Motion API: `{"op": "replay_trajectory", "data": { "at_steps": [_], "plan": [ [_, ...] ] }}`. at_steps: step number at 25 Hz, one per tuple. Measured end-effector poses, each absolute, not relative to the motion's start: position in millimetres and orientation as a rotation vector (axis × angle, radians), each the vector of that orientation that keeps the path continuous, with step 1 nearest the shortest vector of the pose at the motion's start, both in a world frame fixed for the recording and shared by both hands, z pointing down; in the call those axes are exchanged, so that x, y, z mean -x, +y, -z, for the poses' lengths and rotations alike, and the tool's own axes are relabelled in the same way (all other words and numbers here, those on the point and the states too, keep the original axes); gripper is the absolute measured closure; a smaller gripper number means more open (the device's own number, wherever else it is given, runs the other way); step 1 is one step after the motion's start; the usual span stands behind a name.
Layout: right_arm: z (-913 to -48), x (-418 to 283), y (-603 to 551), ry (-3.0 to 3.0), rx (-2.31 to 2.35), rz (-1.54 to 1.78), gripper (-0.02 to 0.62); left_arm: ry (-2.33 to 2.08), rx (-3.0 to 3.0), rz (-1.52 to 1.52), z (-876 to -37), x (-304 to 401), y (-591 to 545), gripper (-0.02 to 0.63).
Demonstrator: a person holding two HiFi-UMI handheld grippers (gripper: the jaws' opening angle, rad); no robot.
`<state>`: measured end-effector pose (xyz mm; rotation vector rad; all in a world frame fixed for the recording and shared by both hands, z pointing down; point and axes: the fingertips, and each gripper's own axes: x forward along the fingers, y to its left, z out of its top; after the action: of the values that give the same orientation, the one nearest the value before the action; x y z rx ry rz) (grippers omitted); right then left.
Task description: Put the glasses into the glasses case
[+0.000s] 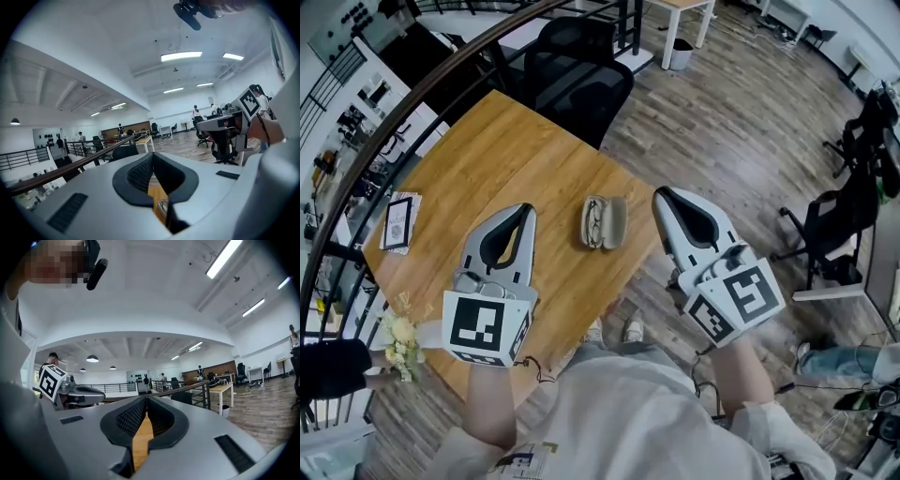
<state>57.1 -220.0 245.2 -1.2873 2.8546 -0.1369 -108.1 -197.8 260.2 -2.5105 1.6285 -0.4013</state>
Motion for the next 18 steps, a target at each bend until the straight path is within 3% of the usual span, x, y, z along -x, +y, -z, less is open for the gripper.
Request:
{"op": "replay_trajectory", "data": {
  "at_steps": [12, 18],
  "plan": [
    [-227, -82, -178, 2.894, 1.269, -0.006, 0.558, 1.566, 2.51, 0.326, -247, 87, -170, 0.589],
    [-243, -80, -172, 2.941, 1.234, 0.021, 0.563, 1.596, 2.545, 0.425, -267, 74, -163, 0.589]
  ]
}}
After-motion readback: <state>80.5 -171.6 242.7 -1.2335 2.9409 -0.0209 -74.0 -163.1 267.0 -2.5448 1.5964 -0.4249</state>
